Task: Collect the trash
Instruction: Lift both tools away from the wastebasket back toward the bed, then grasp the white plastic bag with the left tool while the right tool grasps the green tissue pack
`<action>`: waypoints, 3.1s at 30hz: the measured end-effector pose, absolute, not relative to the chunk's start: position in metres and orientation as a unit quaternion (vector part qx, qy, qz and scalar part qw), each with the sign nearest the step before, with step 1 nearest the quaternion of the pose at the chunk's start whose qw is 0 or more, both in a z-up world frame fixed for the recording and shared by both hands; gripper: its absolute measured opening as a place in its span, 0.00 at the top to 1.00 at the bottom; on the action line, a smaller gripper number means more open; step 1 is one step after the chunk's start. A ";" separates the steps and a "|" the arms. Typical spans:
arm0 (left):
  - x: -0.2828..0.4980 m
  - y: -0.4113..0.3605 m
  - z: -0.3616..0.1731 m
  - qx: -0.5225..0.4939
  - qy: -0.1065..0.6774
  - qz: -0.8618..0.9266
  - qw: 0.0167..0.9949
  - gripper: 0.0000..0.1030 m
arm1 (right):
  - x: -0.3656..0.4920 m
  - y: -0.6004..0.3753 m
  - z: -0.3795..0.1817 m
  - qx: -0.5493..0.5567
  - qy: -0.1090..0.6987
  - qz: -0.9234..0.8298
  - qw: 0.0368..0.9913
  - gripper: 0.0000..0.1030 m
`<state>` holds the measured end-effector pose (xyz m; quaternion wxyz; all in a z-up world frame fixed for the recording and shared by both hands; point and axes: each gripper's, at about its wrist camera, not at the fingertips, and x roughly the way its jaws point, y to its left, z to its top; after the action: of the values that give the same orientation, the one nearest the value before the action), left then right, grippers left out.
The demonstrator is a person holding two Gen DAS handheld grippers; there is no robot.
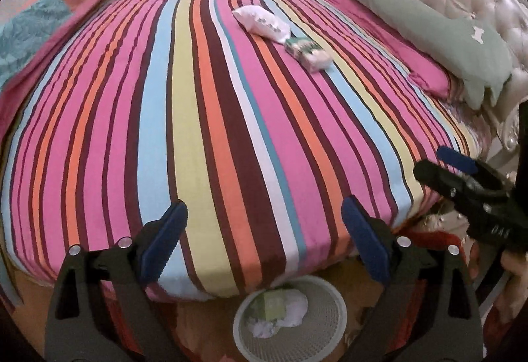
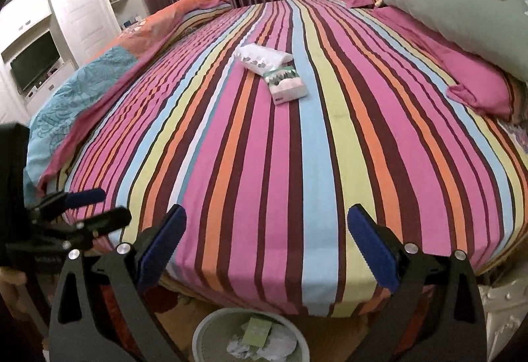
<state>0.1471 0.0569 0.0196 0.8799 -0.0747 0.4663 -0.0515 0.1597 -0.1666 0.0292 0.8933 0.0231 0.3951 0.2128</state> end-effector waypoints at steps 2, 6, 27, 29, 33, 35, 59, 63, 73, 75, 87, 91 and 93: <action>0.158 0.061 0.022 -0.080 0.464 -0.053 0.881 0.11 | 0.167 -0.166 0.031 0.022 0.395 0.213 0.893 0.09; 0.178 0.067 0.025 -0.087 0.456 -0.050 0.884 0.11 | 0.182 -0.163 0.032 0.014 0.397 0.215 0.892 0.09; 0.288 0.079 0.027 -0.106 0.458 -0.067 0.880 0.11 | 0.257 -0.143 0.031 -0.021 0.387 0.217 0.896 0.09; 0.300 0.079 0.028 -0.107 0.460 -0.070 0.879 0.11 | 0.266 -0.141 0.030 -0.024 0.389 0.218 0.895 0.09; 0.329 0.081 0.029 -0.121 0.464 -0.077 0.874 0.11 | 0.281 -0.136 0.028 -0.030 0.392 0.219 0.893 0.09; 0.344 0.082 0.028 -0.124 0.469 -0.074 0.871 0.11 | 0.287 -0.134 0.026 -0.031 0.394 0.221 0.892 0.09; 0.474 0.069 0.006 -0.185 0.507 -0.085 0.838 0.11 | 0.339 -0.118 0.014 -0.036 0.401 0.241 0.883 0.09; 0.489 0.063 0.002 -0.189 0.513 -0.081 0.834 0.11 | 0.345 -0.113 0.012 -0.045 0.402 0.245 0.881 0.09; 0.518 0.055 -0.019 -0.183 0.543 -0.028 0.819 0.11 | 0.361 -0.110 0.002 -0.050 0.410 0.235 0.880 0.10; 0.519 0.053 -0.023 -0.177 0.545 -0.014 0.819 0.11 | 0.364 -0.109 0.000 -0.051 0.412 0.232 0.880 0.10; 0.514 0.042 -0.011 -0.117 0.515 0.000 0.849 0.52 | 0.365 -0.106 -0.006 -0.069 0.419 0.212 0.880 0.53; 0.508 0.039 -0.003 -0.100 0.509 0.008 0.855 0.53 | 0.364 -0.111 -0.004 -0.059 0.421 0.203 0.882 0.54; 0.502 0.039 0.001 -0.090 0.504 0.012 0.859 0.53 | 0.362 -0.115 -0.002 -0.049 0.423 0.202 0.882 0.54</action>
<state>0.5022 0.0393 0.0013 0.8587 -0.0902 0.5043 0.0119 0.3616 -0.1146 -0.0022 0.8819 -0.0491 0.4233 0.2016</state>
